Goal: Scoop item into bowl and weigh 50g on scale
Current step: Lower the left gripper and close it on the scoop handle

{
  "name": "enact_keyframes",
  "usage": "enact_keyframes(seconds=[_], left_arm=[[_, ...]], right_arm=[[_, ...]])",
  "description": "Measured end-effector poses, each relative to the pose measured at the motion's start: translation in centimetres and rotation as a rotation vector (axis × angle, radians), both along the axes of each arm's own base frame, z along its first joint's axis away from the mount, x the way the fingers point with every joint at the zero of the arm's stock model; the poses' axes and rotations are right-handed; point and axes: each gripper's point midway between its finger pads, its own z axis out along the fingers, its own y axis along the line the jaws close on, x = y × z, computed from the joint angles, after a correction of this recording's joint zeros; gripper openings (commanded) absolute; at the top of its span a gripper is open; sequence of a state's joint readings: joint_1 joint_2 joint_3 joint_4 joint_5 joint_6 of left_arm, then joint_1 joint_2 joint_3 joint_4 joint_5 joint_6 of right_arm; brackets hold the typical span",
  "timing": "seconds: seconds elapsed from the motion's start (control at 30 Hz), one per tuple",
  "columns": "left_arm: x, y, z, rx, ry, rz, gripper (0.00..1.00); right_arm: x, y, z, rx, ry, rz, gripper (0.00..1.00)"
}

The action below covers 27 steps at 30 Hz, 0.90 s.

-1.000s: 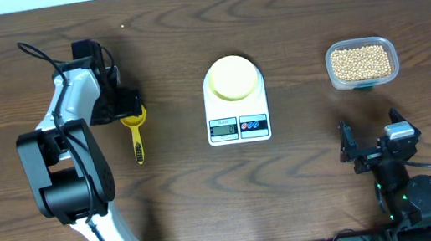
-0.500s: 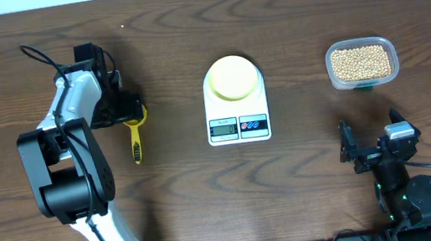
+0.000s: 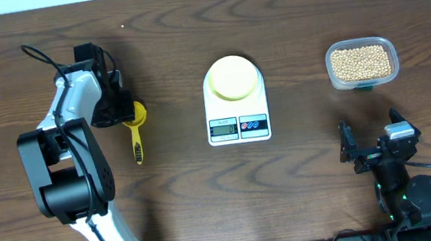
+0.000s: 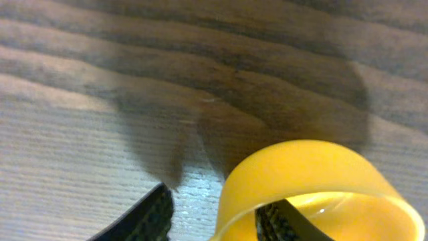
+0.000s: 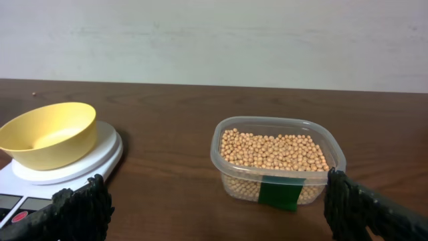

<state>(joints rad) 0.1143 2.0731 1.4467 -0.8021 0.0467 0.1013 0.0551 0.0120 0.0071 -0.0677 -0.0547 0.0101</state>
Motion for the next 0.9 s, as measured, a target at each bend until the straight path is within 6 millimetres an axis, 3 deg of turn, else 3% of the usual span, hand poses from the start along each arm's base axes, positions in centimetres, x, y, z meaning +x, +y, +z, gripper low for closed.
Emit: enact_keyframes(seconds=[0.17, 0.23, 0.77, 0.9], left_arm=[[0.0, 0.0, 0.0, 0.0, 0.0, 0.0, 0.19], [0.0, 0.0, 0.0, 0.0, 0.0, 0.0, 0.08], [0.0, 0.0, 0.0, 0.0, 0.0, 0.005, 0.07], [0.1, 0.0, 1.0, 0.001, -0.022, 0.027, 0.07]], right_arm=[[0.0, 0.0, 0.0, 0.0, 0.0, 0.0, 0.99], [0.0, 0.0, 0.0, 0.0, 0.0, 0.0, 0.99], [0.0, 0.0, 0.0, 0.0, 0.0, 0.0, 0.99], [0.0, 0.0, 0.0, 0.0, 0.0, 0.0, 0.99]])
